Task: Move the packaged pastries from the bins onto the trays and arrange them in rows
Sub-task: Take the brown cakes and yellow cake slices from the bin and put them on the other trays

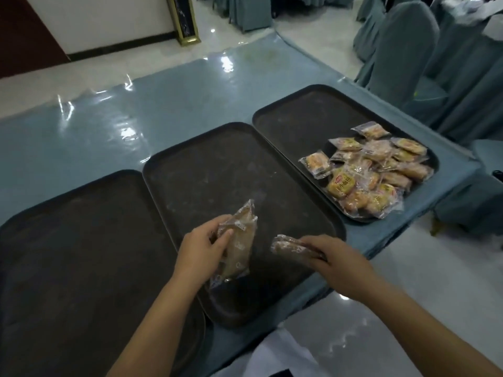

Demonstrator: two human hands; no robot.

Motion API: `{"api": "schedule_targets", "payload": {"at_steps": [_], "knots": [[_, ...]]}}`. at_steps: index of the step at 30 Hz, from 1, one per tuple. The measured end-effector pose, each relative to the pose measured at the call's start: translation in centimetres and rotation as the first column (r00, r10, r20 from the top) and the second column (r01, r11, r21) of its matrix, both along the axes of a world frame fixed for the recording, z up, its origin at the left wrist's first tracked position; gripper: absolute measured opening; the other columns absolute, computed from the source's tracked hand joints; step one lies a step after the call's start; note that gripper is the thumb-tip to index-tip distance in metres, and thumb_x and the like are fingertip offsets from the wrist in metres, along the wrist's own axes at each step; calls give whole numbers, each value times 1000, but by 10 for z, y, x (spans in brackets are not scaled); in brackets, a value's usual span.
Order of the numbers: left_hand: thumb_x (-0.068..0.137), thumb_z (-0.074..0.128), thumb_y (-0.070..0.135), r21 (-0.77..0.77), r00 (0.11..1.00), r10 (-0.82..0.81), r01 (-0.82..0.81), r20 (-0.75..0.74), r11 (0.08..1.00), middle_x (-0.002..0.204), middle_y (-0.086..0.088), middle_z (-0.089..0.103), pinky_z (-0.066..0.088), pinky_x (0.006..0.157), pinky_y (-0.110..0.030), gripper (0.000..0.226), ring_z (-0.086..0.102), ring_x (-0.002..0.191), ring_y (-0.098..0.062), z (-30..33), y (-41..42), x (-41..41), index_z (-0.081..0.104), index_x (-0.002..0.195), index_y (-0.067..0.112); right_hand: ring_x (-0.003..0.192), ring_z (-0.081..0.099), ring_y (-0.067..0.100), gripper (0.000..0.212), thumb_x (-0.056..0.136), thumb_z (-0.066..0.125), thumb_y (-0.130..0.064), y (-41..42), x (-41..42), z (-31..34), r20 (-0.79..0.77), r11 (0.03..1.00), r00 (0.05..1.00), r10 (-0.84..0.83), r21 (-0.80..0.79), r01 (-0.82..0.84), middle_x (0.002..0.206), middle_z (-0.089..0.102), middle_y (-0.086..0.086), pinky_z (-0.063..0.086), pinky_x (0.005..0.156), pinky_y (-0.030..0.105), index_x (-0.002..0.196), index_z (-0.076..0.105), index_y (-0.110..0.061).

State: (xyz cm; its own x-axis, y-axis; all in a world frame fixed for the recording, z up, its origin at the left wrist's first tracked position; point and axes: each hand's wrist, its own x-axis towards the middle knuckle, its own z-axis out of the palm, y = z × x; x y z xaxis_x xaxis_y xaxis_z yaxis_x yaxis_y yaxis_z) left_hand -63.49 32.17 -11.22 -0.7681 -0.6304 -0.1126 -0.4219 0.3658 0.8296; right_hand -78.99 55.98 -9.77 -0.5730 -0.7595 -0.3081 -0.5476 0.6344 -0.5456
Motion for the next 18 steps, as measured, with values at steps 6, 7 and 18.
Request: {"api": "schedule_targets", "payload": {"at_steps": [6,7,18], "knots": [[99,57,26,-427,999,-10,-9,-42,904,138,4,59,41,110,-31,38,52,128,-9,-32,13,-6,61,137,22,143,31,26,52,97,55,-26,-43,-49,-43,-369,988,917,154,27,-155,150,44,-4,24,114,46,145,39,-35],[99,55,32,-419,992,-113,127,59,899,138,2,58,41,111,-37,39,51,129,-12,-45,23,0,60,137,21,148,19,25,55,98,51,-29,-42,-51,-49,-349,979,914,205,86,-187,156,33,-4,16,118,47,149,32,-37],[94,49,59,-177,943,184,-138,278,974,163,9,14,15,124,-40,65,10,151,-14,-74,48,-21,29,153,38,150,-14,23,75,90,24,-72,-25,-71,-90,-252,900,870,425,222,-375,165,-4,-1,-12,119,45,155,6,-39]]}}
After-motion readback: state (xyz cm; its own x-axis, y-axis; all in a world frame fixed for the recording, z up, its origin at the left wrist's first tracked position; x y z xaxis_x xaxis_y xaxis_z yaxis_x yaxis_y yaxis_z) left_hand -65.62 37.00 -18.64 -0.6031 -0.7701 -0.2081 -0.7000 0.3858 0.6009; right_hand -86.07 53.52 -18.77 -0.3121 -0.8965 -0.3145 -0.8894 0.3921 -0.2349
